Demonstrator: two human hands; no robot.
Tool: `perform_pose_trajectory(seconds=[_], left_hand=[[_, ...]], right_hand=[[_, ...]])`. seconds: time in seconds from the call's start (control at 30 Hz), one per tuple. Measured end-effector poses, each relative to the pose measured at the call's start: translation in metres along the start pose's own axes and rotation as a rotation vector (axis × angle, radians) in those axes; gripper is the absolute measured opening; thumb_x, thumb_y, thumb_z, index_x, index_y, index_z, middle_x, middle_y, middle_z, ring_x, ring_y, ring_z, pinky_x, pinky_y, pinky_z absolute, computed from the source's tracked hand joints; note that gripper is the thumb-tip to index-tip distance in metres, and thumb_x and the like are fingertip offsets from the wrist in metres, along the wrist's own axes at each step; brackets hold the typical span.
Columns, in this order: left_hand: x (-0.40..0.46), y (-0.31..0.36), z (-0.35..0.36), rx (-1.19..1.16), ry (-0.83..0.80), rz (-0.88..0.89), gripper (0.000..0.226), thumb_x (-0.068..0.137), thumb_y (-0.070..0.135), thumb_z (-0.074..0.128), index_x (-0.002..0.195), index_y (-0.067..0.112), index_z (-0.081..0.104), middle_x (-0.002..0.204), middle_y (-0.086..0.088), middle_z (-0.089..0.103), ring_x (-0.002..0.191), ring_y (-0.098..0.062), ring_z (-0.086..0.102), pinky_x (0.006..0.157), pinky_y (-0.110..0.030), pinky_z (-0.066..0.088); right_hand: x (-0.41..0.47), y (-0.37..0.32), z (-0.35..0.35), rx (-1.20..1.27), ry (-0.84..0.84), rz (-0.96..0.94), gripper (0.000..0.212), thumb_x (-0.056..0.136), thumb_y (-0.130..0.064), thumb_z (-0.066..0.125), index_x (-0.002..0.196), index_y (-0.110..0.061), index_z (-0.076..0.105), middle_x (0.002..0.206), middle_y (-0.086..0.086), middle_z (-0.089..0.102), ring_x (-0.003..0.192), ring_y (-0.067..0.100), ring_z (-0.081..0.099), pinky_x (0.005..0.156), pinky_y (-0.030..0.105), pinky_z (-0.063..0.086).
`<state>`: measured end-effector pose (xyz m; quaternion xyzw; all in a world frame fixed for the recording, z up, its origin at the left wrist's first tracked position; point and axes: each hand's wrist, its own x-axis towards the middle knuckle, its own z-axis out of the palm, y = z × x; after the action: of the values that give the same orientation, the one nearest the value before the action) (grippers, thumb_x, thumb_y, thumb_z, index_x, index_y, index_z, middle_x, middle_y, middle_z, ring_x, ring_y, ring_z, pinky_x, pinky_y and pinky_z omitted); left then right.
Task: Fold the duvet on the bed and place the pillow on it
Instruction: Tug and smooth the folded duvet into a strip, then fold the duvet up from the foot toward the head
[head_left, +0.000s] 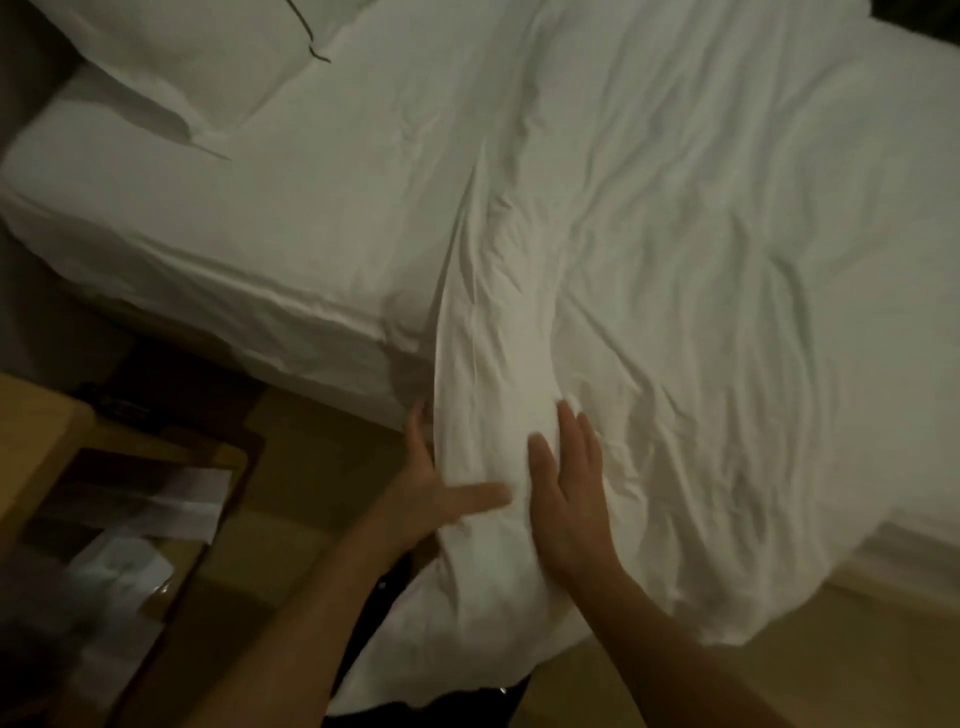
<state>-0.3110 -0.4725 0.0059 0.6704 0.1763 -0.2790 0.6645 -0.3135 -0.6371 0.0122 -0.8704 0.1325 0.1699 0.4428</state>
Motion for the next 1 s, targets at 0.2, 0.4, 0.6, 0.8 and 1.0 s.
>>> perform_pose_trajectory(seconds=[0.2, 0.4, 0.6, 0.8, 1.0], left_hand=[[-0.064, -0.021, 0.050, -0.164, 0.053, 0.017, 0.109, 0.063, 0.064, 0.079, 0.148, 0.057, 0.011, 0.141, 0.022, 0.045, 0.119, -0.001, 0.053, 0.096, -0.034, 0.051], [-0.094, -0.012, 0.076, -0.293, -0.002, 0.054, 0.099, 0.065, 0.080, 0.066, 0.144, 0.065, 0.009, 0.144, 0.022, 0.045, 0.127, -0.004, 0.052, 0.107, -0.044, 0.045], [-0.100, 0.007, 0.063, 0.000, 0.173, 0.053, 0.116, 0.064, 0.064, 0.081, 0.144, 0.058, -0.004, 0.119, 0.008, 0.068, 0.104, -0.012, 0.067, 0.088, -0.042, 0.055], [-0.078, 0.048, 0.057, -0.117, 0.276, -0.103, 0.132, 0.055, 0.043, 0.094, 0.148, 0.050, 0.000, 0.151, -0.008, 0.039, 0.122, -0.035, 0.053, 0.101, -0.051, 0.048], [-0.094, 0.052, 0.069, 0.203, 0.428, 0.215, 0.090, 0.085, 0.005, 0.064, 0.149, 0.043, 0.014, 0.130, 0.004, 0.045, 0.099, -0.017, 0.049, 0.087, -0.034, 0.044]], right_hand=[[-0.066, 0.021, -0.016, 0.171, -0.075, 0.112, 0.106, 0.069, -0.084, 0.054, 0.153, -0.042, 0.005, 0.159, -0.016, 0.016, 0.143, 0.006, 0.024, 0.117, 0.035, 0.027], [-0.087, 0.015, -0.030, 0.110, 0.000, 0.048, 0.093, 0.072, -0.063, 0.072, 0.144, -0.037, 0.021, 0.135, -0.014, 0.047, 0.116, 0.008, 0.053, 0.097, 0.036, 0.050], [-0.094, -0.006, -0.027, -0.166, 0.164, 0.024, 0.044, 0.081, -0.046, 0.065, 0.110, -0.028, 0.037, 0.077, -0.008, 0.058, 0.066, 0.013, 0.060, 0.058, 0.035, 0.051], [-0.115, -0.035, -0.004, -0.239, 0.204, -0.120, 0.049, 0.081, -0.042, 0.065, 0.120, -0.026, 0.040, 0.093, -0.005, 0.066, 0.083, 0.017, 0.065, 0.068, 0.029, 0.046], [-0.143, -0.002, -0.032, 0.156, -0.067, -0.088, 0.058, 0.087, -0.059, 0.059, 0.138, -0.042, 0.038, 0.127, -0.013, 0.059, 0.111, 0.003, 0.060, 0.093, 0.035, 0.053]])
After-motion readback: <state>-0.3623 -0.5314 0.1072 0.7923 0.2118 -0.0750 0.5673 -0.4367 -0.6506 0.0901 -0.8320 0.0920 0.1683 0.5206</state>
